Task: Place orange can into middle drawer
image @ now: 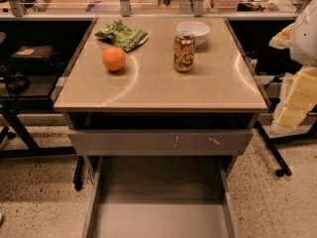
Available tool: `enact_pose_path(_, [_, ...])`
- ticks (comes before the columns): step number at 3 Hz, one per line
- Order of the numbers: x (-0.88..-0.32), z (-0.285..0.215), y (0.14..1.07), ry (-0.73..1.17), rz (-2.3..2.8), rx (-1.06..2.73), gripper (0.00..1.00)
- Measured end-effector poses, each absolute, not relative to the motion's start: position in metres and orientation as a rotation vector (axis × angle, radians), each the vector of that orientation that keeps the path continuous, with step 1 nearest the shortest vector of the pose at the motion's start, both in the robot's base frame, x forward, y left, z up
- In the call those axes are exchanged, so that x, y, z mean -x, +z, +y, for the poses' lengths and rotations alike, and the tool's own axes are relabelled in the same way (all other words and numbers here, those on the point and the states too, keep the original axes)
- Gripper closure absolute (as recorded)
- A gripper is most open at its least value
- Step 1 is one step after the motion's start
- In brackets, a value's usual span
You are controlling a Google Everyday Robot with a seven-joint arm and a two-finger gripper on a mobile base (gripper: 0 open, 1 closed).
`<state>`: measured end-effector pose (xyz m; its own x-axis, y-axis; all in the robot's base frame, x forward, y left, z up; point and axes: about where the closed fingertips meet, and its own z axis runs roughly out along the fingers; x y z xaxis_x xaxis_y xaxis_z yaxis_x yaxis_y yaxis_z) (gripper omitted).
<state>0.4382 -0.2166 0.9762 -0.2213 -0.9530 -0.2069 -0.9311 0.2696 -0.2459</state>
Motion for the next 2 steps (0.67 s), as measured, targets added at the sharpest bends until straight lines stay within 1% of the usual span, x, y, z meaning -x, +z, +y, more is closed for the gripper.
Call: enact_pose_path(2, [-0.4477, -0.2114, 0.9711, -0.107, 2.187, 1.724, 0.0])
